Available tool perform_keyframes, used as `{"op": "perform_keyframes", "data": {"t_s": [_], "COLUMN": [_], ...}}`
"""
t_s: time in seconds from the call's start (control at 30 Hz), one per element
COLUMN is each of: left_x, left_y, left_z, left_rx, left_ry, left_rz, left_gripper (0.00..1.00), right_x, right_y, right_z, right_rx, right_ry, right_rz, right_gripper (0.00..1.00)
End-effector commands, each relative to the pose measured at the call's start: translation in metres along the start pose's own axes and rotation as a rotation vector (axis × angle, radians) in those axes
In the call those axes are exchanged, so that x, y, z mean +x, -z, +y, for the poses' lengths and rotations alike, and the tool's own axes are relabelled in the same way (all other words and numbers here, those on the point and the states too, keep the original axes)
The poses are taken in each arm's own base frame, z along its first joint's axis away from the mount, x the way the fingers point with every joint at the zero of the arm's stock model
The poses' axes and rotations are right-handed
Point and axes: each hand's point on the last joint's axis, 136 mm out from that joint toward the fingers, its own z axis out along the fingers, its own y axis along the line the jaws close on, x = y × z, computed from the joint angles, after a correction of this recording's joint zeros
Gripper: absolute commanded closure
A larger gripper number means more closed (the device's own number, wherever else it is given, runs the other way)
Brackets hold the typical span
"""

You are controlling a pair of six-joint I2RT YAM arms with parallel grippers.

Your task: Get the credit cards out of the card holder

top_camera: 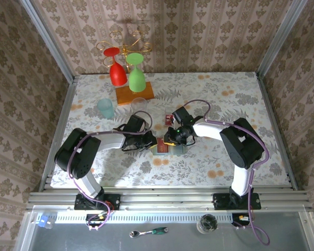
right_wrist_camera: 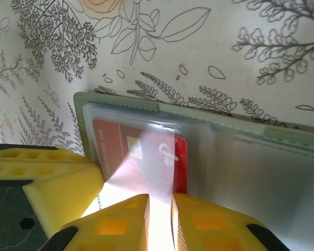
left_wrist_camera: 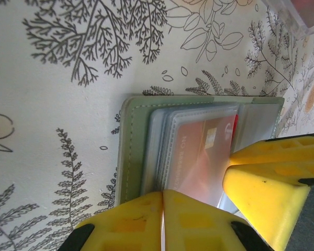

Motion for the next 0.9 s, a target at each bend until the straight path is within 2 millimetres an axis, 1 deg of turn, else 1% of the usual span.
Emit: {"op": "perform_keyframes", "data": {"t_s": [0.0, 0.13, 0.2, 0.33, 0.5, 0.6, 0.87], "left_x": [0.005, 0.005, 0.005, 0.005, 0.005, 0.005, 0.001], "left_y": [-0.005, -0.005, -0.005, -0.005, -0.004, -0.004, -0.001], "left_z": [0.012, 0.011, 0.012, 0.011, 0.01, 0.01, 0.003], "left_rx": [-0.042, -0.042, -0.042, -0.041, -0.042, -0.041, -0.035], "left_ry": [0.027, 0.026, 0.025, 0.025, 0.019, 0.016, 0.0], "left_rz": [0.034, 0.034, 0.034, 0.033, 0.034, 0.034, 0.029], "left_gripper": [0.9, 0.9, 0.9, 0.9, 0.91, 0.91, 0.91], "right_x": [0.003, 0.004, 0.004, 0.005, 0.005, 0.005, 0.003], "right_y": [-0.004, -0.005, -0.006, -0.007, 0.001, 0.004, 0.009], "right_z": [0.009, 0.009, 0.007, -0.002, -0.014, -0.016, -0.011], "right_rx": [-0.032, -0.036, -0.026, 0.015, 0.097, 0.114, 0.111], "right_ry": [0.009, 0.011, 0.01, 0.003, 0.029, 0.039, 0.051], "right_rz": [0.025, 0.03, 0.033, 0.035, 0.018, 0.013, 0.0], "right_gripper": [0.83, 0.83, 0.81, 0.75, 0.73, 0.72, 0.72]}}
